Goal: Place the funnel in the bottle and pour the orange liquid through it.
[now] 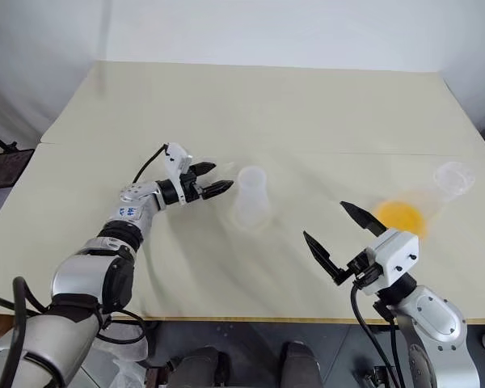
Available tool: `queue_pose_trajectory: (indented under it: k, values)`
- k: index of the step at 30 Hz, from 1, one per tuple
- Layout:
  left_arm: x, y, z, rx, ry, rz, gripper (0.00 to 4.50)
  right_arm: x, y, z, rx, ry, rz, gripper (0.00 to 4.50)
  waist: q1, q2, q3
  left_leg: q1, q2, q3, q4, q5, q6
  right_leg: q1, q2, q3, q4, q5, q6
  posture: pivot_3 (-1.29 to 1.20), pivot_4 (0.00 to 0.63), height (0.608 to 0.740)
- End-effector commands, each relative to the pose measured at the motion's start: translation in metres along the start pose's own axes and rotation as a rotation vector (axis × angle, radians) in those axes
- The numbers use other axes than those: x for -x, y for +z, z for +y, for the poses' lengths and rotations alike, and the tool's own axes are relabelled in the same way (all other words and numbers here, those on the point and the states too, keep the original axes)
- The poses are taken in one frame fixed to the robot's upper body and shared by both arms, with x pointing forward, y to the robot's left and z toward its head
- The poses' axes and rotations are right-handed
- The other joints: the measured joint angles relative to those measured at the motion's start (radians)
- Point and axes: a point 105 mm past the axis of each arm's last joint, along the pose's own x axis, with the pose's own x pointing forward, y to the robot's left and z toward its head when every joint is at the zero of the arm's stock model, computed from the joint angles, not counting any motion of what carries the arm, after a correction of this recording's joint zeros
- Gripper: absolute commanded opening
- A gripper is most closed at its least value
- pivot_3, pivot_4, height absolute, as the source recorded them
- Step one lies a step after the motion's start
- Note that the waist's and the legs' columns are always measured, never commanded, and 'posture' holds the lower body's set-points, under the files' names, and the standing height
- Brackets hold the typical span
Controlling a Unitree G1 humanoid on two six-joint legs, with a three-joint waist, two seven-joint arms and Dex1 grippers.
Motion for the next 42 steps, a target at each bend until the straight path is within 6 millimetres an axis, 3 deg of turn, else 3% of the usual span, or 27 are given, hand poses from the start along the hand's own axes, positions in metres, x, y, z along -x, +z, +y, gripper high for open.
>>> queue_pose_trajectory:
  k: [1, 3, 6, 15, 19, 24, 26, 29, 36, 39, 42]
  values:
    - [0.004, 0.005, 0.003, -0.012, 0.004, -0.009, 4.46, -0.001, 0.011, -0.001, 0.030, -0.007, -0.047, 4.50, 0.000, 0.000, 0.000, 0.000, 0.000, 0.000, 0.000, 0.000, 0.000, 0.000, 0.000, 0.000, 0.000, 0.000, 0.000, 0.00, 0.150, 0.740]
    - [0.001, 0.002, 0.001, -0.007, -0.001, -0.002, 4.46, -0.002, 0.011, -0.001, 0.030, -0.004, -0.048, 4.50, 0.000, 0.000, 0.000, 0.000, 0.000, 0.000, 0.000, 0.000, 0.000, 0.000, 0.000, 0.000, 0.000, 0.000, 0.000, 0.00, 0.150, 0.740]
    - [-0.005, 0.000, 0.000, 0.001, 0.024, 0.008, 3.88, -0.002, 0.011, -0.001, 0.029, -0.002, -0.047, 4.50, 0.002, 0.000, 0.000, 0.000, 0.000, 0.000, 0.000, 0.000, 0.000, 0.000, 0.000, 0.000, 0.000, 0.000, 0.000, 0.00, 0.150, 0.740]
    - [-0.005, 0.001, 0.005, -0.005, 0.063, 0.024, 1.05, -0.001, 0.012, -0.001, 0.035, -0.005, -0.052, 4.50, 0.000, 0.000, 0.000, 0.000, 0.000, 0.000, 0.000, 0.000, 0.000, 0.000, 0.000, 0.000, 0.000, 0.000, 0.000, 0.00, 0.150, 0.740]
    - [0.000, 0.002, 0.009, -0.012, 0.070, 0.024, 0.01, 0.001, 0.013, 0.001, 0.036, 0.015, -0.054, 4.50, 0.003, 0.000, 0.000, 0.000, 0.000, 0.000, 0.001, 0.000, 0.000, 0.000, 0.000, 0.000, 0.000, 0.000, 0.000, 0.00, 0.150, 0.740]
    - [0.005, 0.012, 0.011, -0.046, 0.052, -0.014, 0.01, 0.005, 0.016, 0.003, 0.050, 0.082, -0.048, 4.50, 0.001, 0.000, 0.000, 0.000, 0.000, 0.000, 0.001, 0.000, 0.000, 0.001, 0.000, 0.000, 0.000, 0.000, 0.000, 0.00, 0.150, 0.740]
    - [0.006, 0.029, 0.007, -0.081, -0.002, -0.079, 0.01, 0.006, 0.018, 0.001, 0.055, 0.086, -0.048, 4.50, 0.001, 0.000, 0.000, 0.000, 0.000, 0.000, 0.001, 0.000, 0.000, 0.001, 0.000, 0.000, 0.000, 0.000, 0.000, 0.00, 0.150, 0.740]
    - [0.014, 0.071, -0.002, -0.241, -0.142, -0.155, 0.01, 0.012, 0.022, -0.002, 0.054, 0.057, -0.055, 4.50, 0.002, 0.000, 0.000, 0.000, 0.000, 0.000, 0.001, 0.000, 0.000, 0.000, 0.000, 0.000, 0.000, 0.000, 0.000, 0.00, 0.150, 0.740]
    - [0.035, 0.146, -0.027, -0.583, -0.454, -0.112, 0.01, 0.026, 0.031, -0.004, 0.018, -0.075, -0.104, 4.50, 0.001, -0.001, 0.000, -0.001, 0.000, 0.000, 0.001, 0.000, 0.000, 0.000, 0.000, -0.001, 0.000, 0.000, 0.000, 0.00, 0.150, 0.740]
    - [0.040, 0.165, -0.042, -0.687, -0.585, -0.037, 0.01, 0.029, 0.027, 0.001, 0.010, -0.107, -0.102, 4.50, 0.002, -0.001, 0.000, -0.001, 0.000, 0.000, 0.001, 0.000, 0.000, 0.000, 0.000, 0.000, 0.000, 0.000, 0.000, 0.00, 0.150, 0.740]
    - [0.038, 0.167, -0.052, -0.750, -0.667, 0.032, 0.01, 0.027, 0.024, 0.004, 0.004, -0.117, -0.106, 4.50, 0.000, -0.001, 0.000, -0.001, 0.000, 0.000, 0.001, 0.000, 0.000, 0.000, 0.000, 0.000, 0.000, 0.000, 0.000, 0.00, 0.150, 0.740]
